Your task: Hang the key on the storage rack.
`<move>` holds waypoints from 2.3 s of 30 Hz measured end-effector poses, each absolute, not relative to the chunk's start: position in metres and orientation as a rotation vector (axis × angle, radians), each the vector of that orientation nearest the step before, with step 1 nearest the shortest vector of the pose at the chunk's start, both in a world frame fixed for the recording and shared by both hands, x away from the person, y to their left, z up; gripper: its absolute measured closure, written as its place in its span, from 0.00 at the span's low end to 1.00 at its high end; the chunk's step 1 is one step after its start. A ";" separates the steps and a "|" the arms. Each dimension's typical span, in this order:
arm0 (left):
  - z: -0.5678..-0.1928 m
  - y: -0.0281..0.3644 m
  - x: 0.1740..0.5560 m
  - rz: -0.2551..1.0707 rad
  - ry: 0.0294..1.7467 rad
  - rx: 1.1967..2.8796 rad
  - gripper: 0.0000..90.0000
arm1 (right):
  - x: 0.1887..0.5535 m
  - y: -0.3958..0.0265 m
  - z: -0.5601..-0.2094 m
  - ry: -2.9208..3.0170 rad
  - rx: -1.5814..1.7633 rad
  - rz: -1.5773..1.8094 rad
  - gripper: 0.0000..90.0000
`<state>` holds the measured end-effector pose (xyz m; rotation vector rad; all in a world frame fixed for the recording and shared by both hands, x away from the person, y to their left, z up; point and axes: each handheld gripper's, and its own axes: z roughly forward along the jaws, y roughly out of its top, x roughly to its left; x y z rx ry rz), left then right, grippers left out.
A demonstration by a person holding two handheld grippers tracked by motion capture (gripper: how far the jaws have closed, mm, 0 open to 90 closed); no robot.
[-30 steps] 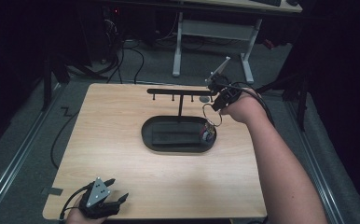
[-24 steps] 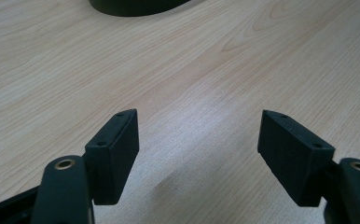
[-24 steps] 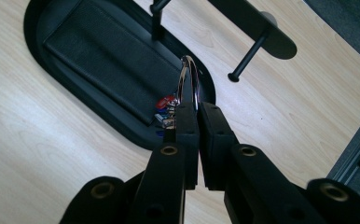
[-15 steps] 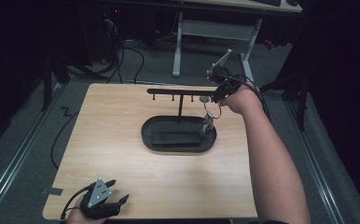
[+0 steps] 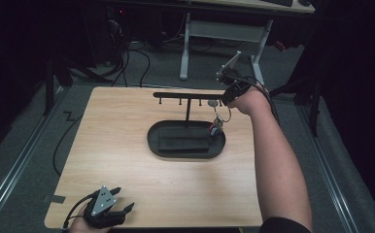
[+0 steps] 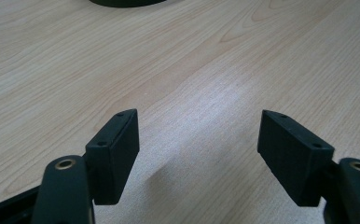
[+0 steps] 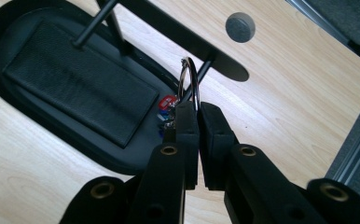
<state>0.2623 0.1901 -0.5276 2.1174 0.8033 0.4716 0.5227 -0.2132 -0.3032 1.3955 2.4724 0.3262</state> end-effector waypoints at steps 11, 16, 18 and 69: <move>-0.528 0.190 0.262 0.468 0.804 2.121 0.33 | 0.528 -0.209 -0.313 2.447 1.375 0.329 0.96; -0.528 0.190 0.262 0.467 0.804 2.124 0.33 | 0.526 -0.206 -0.310 2.409 1.385 0.363 0.90; -0.528 0.190 0.262 0.468 0.804 2.126 0.33 | 0.525 -0.206 -0.307 2.401 1.380 0.383 0.85; -0.530 0.185 0.262 0.476 0.801 2.121 0.33 | 0.364 -0.288 -0.464 2.194 1.502 0.953 0.17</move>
